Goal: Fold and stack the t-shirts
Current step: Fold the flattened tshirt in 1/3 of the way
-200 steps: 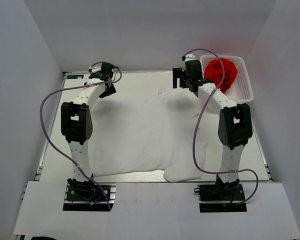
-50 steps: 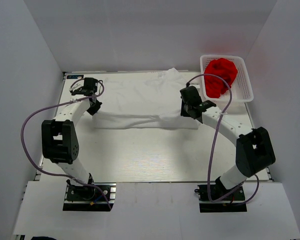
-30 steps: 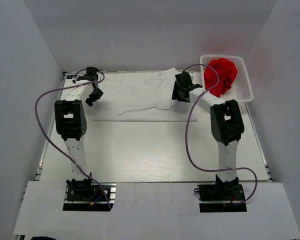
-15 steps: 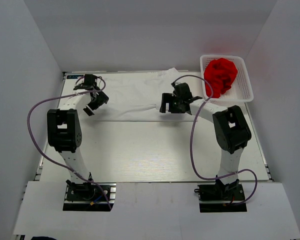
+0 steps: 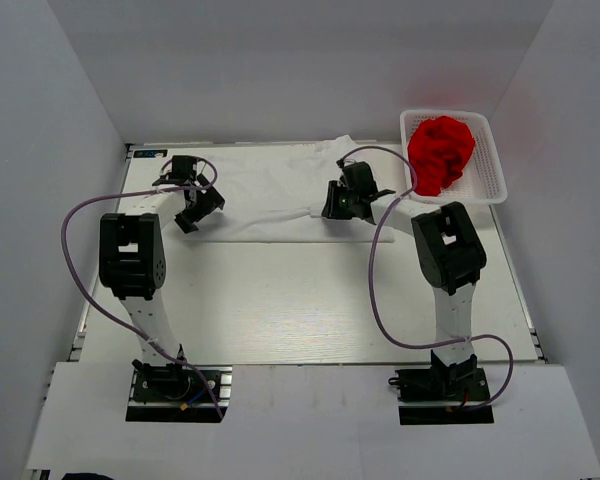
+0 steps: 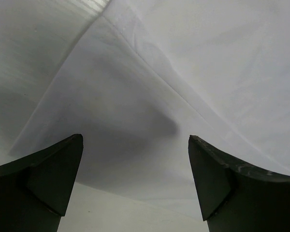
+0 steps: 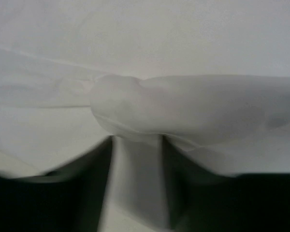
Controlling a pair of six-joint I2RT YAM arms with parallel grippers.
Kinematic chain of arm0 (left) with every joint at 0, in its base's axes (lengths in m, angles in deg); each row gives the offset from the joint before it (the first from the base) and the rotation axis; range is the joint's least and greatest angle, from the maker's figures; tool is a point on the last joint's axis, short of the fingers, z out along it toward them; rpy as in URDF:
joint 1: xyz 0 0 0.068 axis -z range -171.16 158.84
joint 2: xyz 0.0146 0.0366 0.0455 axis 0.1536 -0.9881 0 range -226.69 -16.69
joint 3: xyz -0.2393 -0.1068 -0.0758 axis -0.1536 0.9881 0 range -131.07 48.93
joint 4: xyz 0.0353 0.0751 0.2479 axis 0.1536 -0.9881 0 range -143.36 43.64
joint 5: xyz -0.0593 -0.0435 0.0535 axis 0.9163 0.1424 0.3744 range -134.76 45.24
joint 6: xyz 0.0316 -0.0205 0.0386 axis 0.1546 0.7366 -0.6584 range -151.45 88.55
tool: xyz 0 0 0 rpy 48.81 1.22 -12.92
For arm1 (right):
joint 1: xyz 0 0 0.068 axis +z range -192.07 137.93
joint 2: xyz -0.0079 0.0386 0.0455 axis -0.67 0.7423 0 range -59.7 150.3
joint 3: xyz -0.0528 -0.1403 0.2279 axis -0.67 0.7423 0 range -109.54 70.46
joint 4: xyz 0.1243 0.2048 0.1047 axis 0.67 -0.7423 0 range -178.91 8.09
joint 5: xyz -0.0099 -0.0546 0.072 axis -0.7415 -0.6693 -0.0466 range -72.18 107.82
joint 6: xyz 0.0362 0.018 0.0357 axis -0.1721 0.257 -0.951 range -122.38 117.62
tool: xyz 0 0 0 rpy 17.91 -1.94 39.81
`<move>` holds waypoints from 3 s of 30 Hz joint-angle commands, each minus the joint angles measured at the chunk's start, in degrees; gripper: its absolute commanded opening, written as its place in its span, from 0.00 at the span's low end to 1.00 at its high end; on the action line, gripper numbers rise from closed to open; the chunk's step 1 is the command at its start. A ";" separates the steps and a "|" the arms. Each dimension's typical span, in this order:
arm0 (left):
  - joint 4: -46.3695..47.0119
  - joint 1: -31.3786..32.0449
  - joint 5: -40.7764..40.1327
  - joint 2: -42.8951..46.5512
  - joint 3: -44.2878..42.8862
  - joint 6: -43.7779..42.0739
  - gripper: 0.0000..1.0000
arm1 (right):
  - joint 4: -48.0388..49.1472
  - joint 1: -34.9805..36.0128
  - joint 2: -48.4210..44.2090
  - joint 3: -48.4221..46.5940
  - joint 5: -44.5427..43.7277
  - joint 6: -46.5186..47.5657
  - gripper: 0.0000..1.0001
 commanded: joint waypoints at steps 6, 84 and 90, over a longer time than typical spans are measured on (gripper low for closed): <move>1.11 -0.48 -0.01 -0.03 -1.16 -0.68 0.99 | 0.48 -0.16 2.54 -5.19 -2.99 -1.06 0.00; 9.73 -0.48 -0.29 8.94 6.67 -6.48 0.99 | 7.07 -3.59 -6.50 1.91 -21.54 0.52 0.90; 8.58 -0.48 -0.01 5.86 7.19 -4.72 0.99 | 4.26 -3.76 -6.77 6.04 -15.05 -3.61 0.90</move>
